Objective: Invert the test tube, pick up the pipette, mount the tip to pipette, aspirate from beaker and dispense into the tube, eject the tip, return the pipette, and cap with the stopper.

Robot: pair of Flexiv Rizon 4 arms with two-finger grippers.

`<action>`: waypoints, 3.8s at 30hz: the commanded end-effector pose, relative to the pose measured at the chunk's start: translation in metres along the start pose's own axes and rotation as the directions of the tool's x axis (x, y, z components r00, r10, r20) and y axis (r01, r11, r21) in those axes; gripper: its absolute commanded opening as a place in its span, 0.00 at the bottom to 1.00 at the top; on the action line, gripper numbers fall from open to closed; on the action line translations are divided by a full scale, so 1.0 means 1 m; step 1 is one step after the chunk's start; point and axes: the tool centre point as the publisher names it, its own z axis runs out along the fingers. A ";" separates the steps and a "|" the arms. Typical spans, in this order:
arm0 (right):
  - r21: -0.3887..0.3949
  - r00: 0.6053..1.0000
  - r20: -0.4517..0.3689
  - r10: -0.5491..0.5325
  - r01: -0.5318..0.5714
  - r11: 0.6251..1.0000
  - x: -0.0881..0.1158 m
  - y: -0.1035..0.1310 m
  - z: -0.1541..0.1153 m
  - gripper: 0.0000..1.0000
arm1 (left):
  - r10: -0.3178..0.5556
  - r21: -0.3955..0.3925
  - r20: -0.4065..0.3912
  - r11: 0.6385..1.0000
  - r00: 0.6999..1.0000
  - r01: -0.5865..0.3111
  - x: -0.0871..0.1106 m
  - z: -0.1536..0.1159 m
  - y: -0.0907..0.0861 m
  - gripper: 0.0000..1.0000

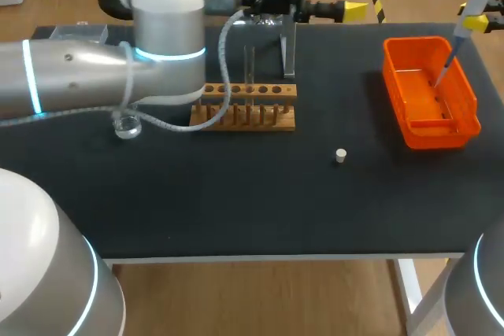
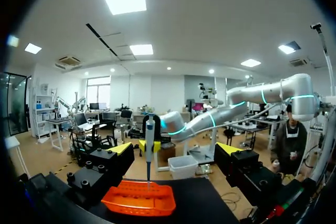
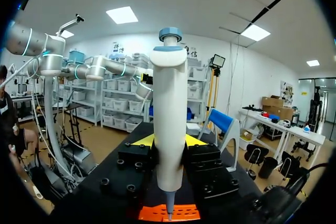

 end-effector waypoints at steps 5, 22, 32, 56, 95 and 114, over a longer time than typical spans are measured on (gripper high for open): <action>0.003 1.000 0.000 0.000 0.000 1.000 0.001 0.001 -0.001 0.00 | 0.000 0.001 -0.006 1.000 1.000 0.000 -0.008 0.015 0.001 0.00; 0.003 1.000 0.000 0.000 0.000 1.000 0.001 0.001 -0.001 0.00 | 0.023 -0.001 -0.024 1.000 0.999 -0.023 -0.020 0.036 0.001 0.00; 0.003 1.000 0.000 0.000 0.000 1.000 0.001 0.001 -0.001 0.00 | 0.059 0.007 0.017 0.998 0.998 -0.059 -0.040 0.091 -0.003 0.00; 0.003 1.000 0.000 0.000 0.000 1.000 0.001 0.001 -0.001 0.00 | 0.033 0.028 0.159 0.999 0.987 -0.038 -0.051 0.156 -0.008 0.00; 0.003 1.000 0.000 0.000 0.000 1.000 0.001 0.001 -0.001 0.00 | 0.047 -0.011 0.108 0.999 0.993 -0.046 -0.074 0.184 -0.004 0.00; 0.003 1.000 0.000 0.000 0.000 1.000 0.001 0.001 -0.001 0.00 | 0.046 -0.006 0.069 0.999 0.997 -0.046 -0.075 0.190 0.000 0.00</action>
